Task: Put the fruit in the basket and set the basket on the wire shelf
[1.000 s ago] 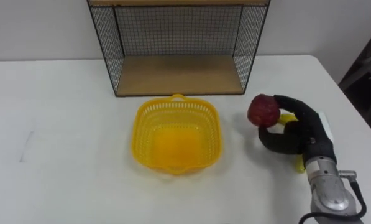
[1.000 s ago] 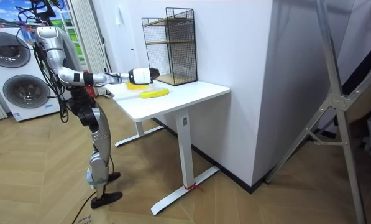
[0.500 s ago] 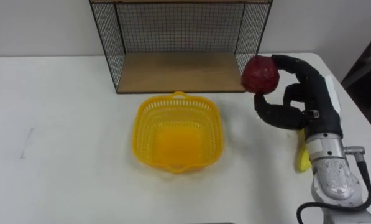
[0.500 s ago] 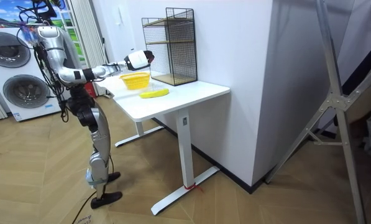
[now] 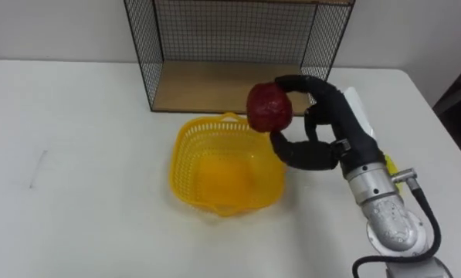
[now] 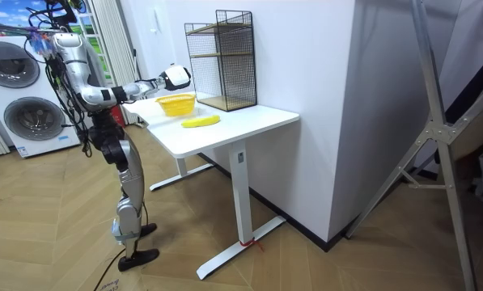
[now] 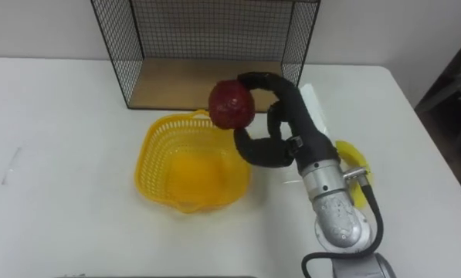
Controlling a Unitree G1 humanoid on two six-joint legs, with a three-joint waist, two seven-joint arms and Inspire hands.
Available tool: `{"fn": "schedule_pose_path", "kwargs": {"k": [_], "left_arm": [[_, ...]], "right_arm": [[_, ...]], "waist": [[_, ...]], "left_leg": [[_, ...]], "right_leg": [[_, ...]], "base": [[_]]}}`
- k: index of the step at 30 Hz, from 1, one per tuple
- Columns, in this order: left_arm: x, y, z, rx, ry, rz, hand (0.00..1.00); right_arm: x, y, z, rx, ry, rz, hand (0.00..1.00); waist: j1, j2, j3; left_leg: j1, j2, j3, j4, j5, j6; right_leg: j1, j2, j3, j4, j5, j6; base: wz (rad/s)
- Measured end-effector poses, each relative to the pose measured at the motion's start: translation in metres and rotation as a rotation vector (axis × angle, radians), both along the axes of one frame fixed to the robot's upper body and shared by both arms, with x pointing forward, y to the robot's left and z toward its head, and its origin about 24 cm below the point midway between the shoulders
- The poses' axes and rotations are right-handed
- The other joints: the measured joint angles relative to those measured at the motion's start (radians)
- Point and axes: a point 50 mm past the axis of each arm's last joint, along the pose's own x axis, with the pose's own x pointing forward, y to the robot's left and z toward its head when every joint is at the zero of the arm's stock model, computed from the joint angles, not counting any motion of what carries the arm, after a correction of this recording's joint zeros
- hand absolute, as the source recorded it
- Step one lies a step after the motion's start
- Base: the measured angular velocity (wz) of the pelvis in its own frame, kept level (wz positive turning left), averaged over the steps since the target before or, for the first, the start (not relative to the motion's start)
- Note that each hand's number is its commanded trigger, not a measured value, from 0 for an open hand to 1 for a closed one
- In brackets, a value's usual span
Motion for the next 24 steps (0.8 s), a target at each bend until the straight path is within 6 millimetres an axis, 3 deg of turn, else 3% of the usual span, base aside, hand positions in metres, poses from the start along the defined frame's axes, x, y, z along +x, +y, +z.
{"fn": "schedule_pose_path", "kwargs": {"k": [6,7,8,9,24], "left_arm": [[0.004,-0.001,0.0,-0.006,-0.001,-0.012,0.0],[0.004,-0.001,0.0,-0.006,0.001,-0.012,0.0],[0.004,-0.001,0.0,-0.004,0.004,-0.011,0.0],[0.004,-0.001,0.0,-0.004,0.005,-0.011,0.0],[0.005,-0.001,0.0,-0.008,0.005,-0.011,0.0]], "right_arm": [[-0.002,0.007,-0.005,-0.023,0.049,0.068,1.0],[-0.002,0.009,-0.006,-0.024,0.055,0.081,0.79],[-0.003,0.01,-0.006,-0.025,0.059,0.09,0.35],[-0.003,0.01,-0.006,-0.026,0.061,0.094,0.0],[-0.003,0.013,-0.009,-0.07,0.091,0.137,0.0]], "waist": [[0.016,0.001,0.0013],[0.017,0.002,0.0019],[0.017,0.002,0.0021],[0.017,0.003,0.0021],[0.016,0.006,0.0008]], "left_leg": [[0.0,0.0,0.0,0.004,0.0,0.0],[-0.001,0.0,0.0,0.004,0.0,0.0],[-0.001,0.0,0.0,0.004,0.0,0.0],[-0.001,0.0,0.0,0.004,0.0,0.0],[-0.001,0.0,0.0,0.005,0.0,0.0]], "right_leg": [[0.001,0.0,0.0,-0.001,0.001,0.0],[0.001,0.0,0.0,-0.001,0.001,0.0],[0.001,0.0,0.0,-0.001,0.001,0.0],[0.001,0.0,0.0,-0.001,0.001,0.0],[0.002,0.001,0.0,-0.001,0.002,0.0]], "base": [[0.0],[0.0],[0.0],[0.0],[0.0]]}}
